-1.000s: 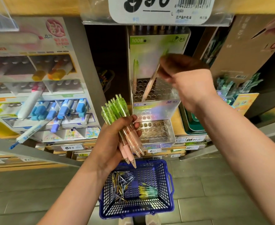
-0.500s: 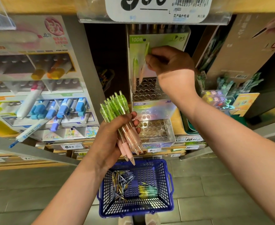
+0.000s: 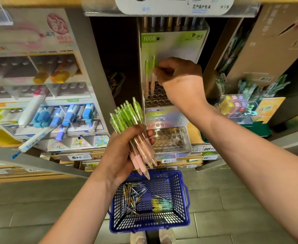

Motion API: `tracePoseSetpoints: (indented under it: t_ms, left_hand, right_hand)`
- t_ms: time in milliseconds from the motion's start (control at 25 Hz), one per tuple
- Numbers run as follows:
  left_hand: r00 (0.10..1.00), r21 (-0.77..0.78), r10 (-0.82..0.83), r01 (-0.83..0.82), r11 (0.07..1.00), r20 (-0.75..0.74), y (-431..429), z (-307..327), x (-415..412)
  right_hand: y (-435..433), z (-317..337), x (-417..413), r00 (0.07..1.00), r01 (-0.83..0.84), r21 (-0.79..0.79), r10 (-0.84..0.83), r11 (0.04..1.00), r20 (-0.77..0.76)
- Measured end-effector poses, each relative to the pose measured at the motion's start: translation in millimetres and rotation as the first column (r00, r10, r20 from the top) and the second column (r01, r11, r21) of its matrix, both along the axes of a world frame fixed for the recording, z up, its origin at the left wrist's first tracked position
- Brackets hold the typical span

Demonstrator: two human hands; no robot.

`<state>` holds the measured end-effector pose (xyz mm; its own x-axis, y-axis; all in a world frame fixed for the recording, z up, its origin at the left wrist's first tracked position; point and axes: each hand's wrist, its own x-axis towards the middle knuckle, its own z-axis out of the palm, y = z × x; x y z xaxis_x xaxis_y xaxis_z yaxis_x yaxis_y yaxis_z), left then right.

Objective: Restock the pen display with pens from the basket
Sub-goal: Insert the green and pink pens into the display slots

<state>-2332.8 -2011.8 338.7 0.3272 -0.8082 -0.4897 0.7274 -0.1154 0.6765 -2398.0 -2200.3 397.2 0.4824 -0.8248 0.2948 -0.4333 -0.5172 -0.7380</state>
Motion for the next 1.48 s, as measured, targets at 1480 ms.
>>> tracePoseSetpoints:
  t_ms: [1480]
  left_hand:
    - [0.994,0.050,0.050,-0.055,0.997,0.096,-9.8,-0.1,-24.7]
  right_hand:
    - [-14.8,13.6,-17.6,0.947,-0.038,0.121,-0.003,0.992,0.320]
